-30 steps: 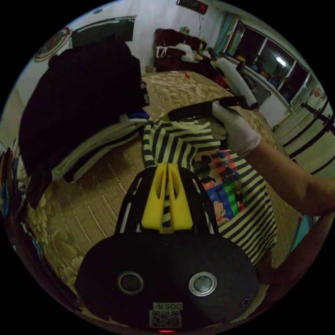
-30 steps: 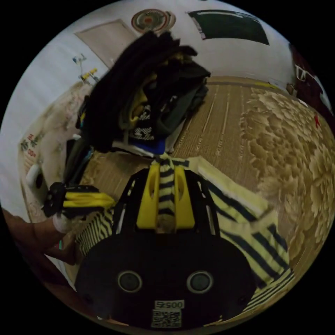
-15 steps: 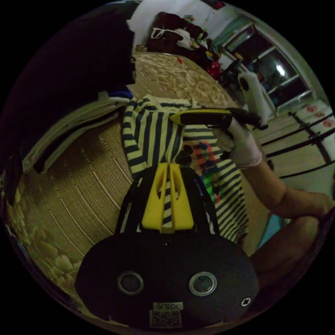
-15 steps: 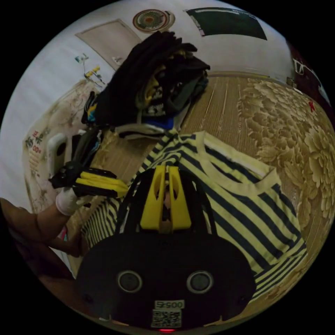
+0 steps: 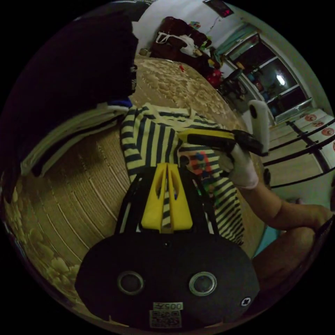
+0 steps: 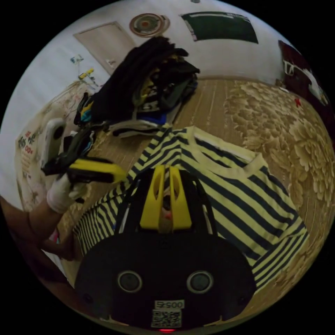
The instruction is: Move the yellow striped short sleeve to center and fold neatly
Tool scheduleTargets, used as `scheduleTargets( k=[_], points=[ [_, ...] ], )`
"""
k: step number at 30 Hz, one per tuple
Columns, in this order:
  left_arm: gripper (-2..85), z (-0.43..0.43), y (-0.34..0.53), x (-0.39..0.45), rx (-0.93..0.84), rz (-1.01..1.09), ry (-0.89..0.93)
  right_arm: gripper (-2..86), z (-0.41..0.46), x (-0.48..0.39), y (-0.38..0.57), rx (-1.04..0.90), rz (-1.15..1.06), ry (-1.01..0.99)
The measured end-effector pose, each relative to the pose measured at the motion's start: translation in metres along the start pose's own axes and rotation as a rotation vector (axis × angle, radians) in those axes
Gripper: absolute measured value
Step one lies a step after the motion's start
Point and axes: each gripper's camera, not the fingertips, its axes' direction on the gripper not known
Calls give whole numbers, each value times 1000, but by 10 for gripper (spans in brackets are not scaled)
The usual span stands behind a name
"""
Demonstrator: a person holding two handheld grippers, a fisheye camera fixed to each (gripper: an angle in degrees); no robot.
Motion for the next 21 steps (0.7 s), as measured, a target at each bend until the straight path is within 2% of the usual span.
scheduleTargets(
  k=[4,7,9,10,15,18,21],
  points=[
    [-5,33,-20,22,-132,71,-208,-6,13,-4,3,-68,-30,-19],
    [-3,34,-23,36,-117,93,-322,-8,19,-2,3,-104,-31,-37],
    [-3,31,-22,41,-115,50,-495,-8,19,-3,2,-109,-47,-39],
    [-3,31,-21,41,-121,42,-520,-9,20,-3,2,-122,-57,-24],
    [-4,24,-23,58,-39,2,-410,-10,16,5,6,-142,-51,0],
    [-4,19,-26,90,48,62,-343,-10,-6,11,10,-50,-39,-23],
    [-4,33,-34,118,32,133,-309,-10,-21,23,5,9,-11,-15]
  ],
)
